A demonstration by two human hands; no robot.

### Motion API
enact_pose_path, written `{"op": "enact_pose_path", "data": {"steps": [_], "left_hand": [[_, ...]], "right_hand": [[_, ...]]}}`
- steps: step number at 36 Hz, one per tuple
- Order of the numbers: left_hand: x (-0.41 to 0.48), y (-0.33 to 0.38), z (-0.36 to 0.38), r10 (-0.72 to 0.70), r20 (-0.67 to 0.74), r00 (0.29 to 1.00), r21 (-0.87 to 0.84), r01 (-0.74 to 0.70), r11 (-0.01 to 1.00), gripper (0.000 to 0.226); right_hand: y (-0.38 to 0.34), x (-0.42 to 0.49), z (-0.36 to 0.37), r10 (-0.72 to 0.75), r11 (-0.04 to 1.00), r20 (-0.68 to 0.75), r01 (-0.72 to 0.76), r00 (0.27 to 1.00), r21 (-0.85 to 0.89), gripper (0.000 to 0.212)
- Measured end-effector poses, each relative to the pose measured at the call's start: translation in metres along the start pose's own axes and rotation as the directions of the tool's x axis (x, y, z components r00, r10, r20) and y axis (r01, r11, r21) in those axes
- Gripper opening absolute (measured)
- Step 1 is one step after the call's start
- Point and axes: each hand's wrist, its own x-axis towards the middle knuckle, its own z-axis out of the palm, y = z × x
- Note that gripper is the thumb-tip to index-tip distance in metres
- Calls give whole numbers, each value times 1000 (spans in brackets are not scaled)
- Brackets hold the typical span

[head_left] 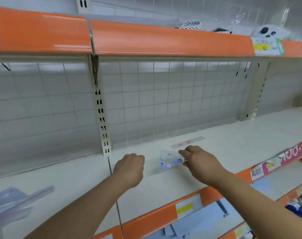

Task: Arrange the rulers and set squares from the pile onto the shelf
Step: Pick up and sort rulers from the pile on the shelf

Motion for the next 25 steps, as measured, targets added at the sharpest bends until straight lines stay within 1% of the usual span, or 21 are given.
{"op": "enact_pose_path", "data": {"steps": [5,9,15,20,25], "left_hand": [[13,-7,6,3,32,999,-2,-3,1000,22],[22,-9,10,1,43,999,10,-1,1000,23],[36,-9,7,-49,39,998,28,48,998,23],[57,7,6,-107,18,994,35,107,994,22],[88,49,15,-146,16,989,20,145,989,19]], "right_hand": [[-3,18,12,-9,1000,30,8,1000,26,38],[0,35,20,-27,999,17,26,1000,41,36],[10,60,32,-82,994,12,81,997,72,39],[36,77,38,-117,987,0,116,993,114,37],[86,87,45,-142,982,13,140,990,131,36]]}}
